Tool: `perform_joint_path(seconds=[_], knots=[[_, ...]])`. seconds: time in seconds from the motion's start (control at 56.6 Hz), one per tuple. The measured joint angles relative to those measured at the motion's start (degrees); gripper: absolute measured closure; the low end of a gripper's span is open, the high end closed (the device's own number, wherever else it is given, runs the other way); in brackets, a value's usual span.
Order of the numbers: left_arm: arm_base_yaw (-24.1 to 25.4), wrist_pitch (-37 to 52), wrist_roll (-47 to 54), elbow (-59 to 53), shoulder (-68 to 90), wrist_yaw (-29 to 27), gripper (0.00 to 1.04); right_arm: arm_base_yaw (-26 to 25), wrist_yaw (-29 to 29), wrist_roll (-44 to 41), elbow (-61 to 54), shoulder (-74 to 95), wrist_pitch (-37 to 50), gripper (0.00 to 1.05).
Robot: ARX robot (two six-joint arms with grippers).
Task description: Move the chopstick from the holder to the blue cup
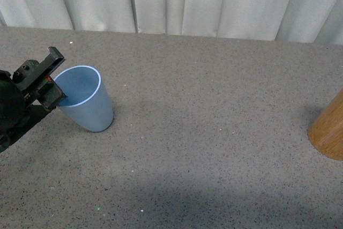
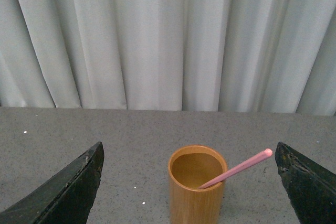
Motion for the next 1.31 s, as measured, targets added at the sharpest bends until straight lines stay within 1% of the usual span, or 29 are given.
perform_joint_path(seconds=[0.141,0.212,0.477,0.6,0.812,1.148,1.307], knots=[[-0.61,0.20,0.20,-0.04,-0.02,0.50,0.93,0.00,0.00,0.00,0.00,0.00,0.00,0.10],[-0.90,0.24,0.46,-0.11,-0.17,1.01,1.01,0.00,0.00,0.00,0.00,0.00,-0.02,0.10],[-1.90,-0.07,4.76,0.20,-3.21,2.54,1.01,0.00,0.02,0.00,0.00,0.00,0.00,0.10],[-2.97,-1.53,8.46,1.68,-4.26,2.91,1.01,0.00,0.00,0.00,0.00,0.00,-0.02,0.10],[-6.84,-4.24,14.12,3.80,-6.23,3.21,1.01,0.00,0.00,0.00,0.00,0.00,0.00,0.10],[-15.72,-6.08,21.88,4.35,-6.75,2.12,1.01,0.00,0.00,0.00,0.00,0.00,-0.02,0.10],[-18.12,-6.14,24.11,3.43,-6.19,1.38,1.01,0.00,0.00,0.00,0.00,0.00,-0.02,0.10]])
